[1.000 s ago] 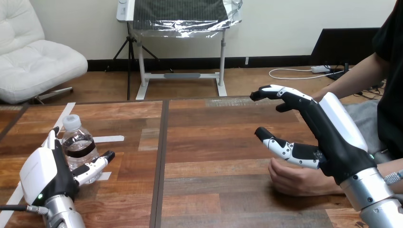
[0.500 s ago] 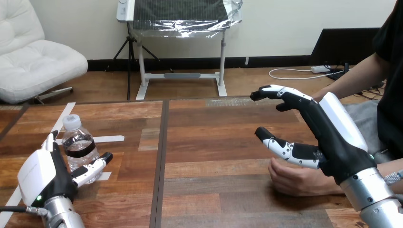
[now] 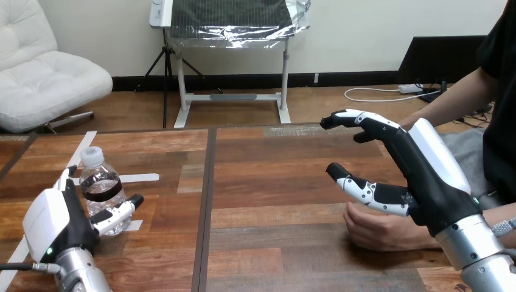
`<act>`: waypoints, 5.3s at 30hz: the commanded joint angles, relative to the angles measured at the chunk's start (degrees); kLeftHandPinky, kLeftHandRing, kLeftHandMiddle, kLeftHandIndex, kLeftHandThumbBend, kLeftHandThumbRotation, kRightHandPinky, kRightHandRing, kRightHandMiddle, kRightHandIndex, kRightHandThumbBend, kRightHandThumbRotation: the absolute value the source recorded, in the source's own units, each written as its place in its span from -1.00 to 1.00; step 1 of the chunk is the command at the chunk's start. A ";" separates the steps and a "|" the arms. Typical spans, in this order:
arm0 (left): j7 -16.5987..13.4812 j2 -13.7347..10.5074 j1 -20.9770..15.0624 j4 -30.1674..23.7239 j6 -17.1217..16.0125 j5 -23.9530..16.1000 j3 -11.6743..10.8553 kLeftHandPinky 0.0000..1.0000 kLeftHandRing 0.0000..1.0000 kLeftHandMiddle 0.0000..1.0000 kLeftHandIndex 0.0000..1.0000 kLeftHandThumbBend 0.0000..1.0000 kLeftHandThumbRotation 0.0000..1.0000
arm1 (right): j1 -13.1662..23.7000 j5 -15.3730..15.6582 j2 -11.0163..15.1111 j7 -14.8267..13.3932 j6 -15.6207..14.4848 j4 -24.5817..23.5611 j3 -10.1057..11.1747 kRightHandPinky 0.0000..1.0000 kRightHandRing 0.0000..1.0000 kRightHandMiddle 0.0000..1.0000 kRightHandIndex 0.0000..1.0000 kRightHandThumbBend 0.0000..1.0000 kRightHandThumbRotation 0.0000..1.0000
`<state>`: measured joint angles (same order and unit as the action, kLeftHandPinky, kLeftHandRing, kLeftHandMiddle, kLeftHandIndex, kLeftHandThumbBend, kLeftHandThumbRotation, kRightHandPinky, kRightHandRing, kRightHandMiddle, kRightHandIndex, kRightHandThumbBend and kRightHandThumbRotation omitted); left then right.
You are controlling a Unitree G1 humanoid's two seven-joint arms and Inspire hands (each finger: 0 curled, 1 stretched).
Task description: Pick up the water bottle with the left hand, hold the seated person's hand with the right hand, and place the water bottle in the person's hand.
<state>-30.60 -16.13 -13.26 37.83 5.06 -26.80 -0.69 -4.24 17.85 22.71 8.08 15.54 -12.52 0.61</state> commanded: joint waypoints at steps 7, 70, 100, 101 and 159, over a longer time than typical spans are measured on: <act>-1.45 -1.30 -8.34 4.36 -4.00 1.71 -0.02 0.56 0.70 0.76 0.75 0.75 -0.21 | 3.69 -0.51 0.41 -0.09 0.34 -0.39 0.79 0.51 0.69 0.68 0.49 -0.13 -0.97; -3.98 -1.15 -20.74 29.20 -9.89 3.46 3.72 -0.22 -0.13 -0.04 0.03 0.43 -1.00 | 1.21 -0.73 1.62 0.17 0.68 -2.50 2.89 0.42 0.60 0.58 0.42 -0.09 -0.98; -6.26 -0.45 -17.94 28.22 -15.12 4.53 4.07 -0.15 -0.07 0.01 0.06 0.38 -1.00 | 0.93 -1.09 1.10 0.69 1.06 -2.41 3.65 0.42 0.58 0.53 0.41 -0.10 -1.00; -6.14 -0.37 -17.94 28.20 -15.20 4.79 3.88 -0.15 -0.07 0.01 0.06 0.38 -1.00 | 0.95 -1.12 1.11 0.69 1.14 -2.35 3.64 0.42 0.58 0.53 0.41 -0.10 -1.00; 5.42 7.58 -2.43 -12.66 -30.72 15.19 -0.29 -0.20 -0.16 -0.09 -0.01 0.32 -1.00 | 2.69 -1.11 0.06 0.50 -1.06 -1.68 3.12 0.47 0.61 0.55 0.44 -0.12 -0.93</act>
<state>-26.35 -8.39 -13.19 43.26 -23.30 -11.01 -0.85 -5.42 17.88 22.83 8.99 15.03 -12.54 2.87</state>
